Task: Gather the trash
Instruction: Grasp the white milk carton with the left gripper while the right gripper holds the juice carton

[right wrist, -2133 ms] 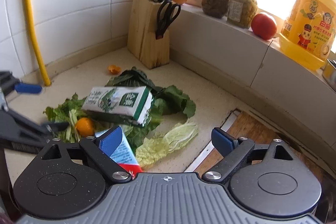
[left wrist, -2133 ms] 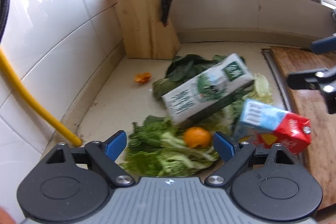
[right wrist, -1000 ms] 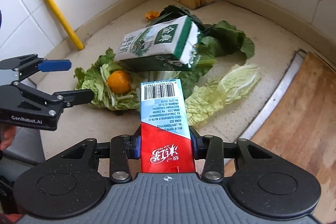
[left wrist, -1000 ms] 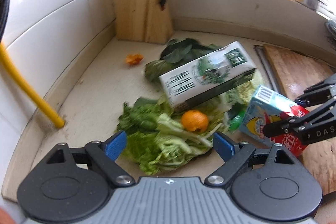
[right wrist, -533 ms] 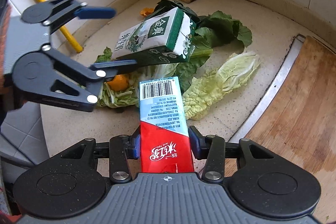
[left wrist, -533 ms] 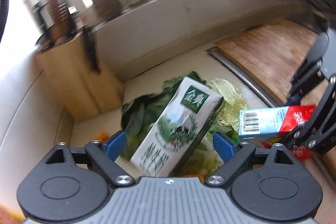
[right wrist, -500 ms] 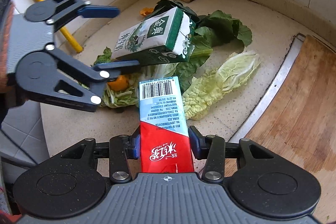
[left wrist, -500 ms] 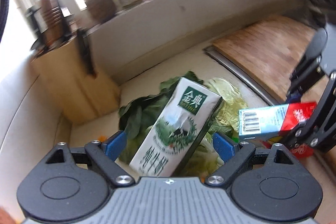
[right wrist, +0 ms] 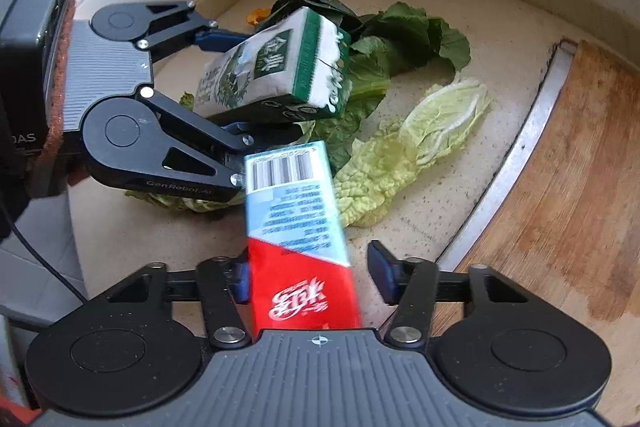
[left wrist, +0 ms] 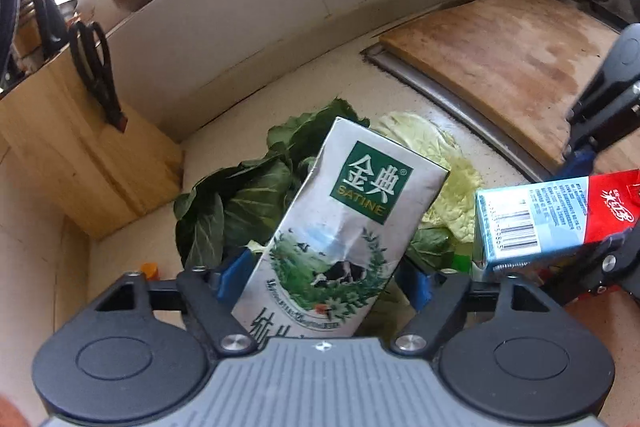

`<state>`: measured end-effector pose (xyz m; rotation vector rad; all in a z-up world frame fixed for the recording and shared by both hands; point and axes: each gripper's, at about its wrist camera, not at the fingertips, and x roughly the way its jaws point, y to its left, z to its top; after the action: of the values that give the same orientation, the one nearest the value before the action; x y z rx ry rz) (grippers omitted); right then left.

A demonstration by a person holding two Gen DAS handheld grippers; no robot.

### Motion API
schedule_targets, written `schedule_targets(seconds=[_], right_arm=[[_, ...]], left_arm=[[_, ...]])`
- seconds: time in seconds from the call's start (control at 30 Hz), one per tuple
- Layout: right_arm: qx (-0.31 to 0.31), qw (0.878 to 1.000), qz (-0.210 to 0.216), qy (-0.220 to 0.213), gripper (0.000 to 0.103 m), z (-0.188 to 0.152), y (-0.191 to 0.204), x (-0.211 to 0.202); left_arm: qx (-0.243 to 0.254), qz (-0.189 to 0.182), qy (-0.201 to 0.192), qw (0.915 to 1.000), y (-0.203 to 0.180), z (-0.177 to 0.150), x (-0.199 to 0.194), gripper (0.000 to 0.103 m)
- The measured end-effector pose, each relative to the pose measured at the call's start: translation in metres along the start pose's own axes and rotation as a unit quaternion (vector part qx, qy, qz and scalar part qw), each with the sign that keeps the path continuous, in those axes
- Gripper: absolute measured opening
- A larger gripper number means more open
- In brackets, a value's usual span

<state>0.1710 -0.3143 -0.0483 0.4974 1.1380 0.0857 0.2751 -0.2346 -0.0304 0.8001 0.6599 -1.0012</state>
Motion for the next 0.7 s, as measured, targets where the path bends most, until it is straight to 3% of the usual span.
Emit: schedule_targets(seconds=[0.1, 0.27, 0.7], right_arm=[[0.003, 1.0, 0.004, -0.005, 0.051, -0.002, 0.0, -0.005], [0.009, 1.0, 0.015, -0.012, 0.049, -0.004, 0.001, -0.012], [-0.004, 0.998, 0.05, -0.039, 0.049, -0.013, 0.013, -0.036]], left_arm=[[-0.022, 0.003, 0.014, 0.9997, 0.002, 0.001, -0.005, 0.063], [-0.055, 0.028, 0.035, 0.9975, 0.003, -0.002, -0.017, 0.058], [-0.115, 0.05, 0.025, 0.9918, 0.002, -0.007, -0.079, 0.05]])
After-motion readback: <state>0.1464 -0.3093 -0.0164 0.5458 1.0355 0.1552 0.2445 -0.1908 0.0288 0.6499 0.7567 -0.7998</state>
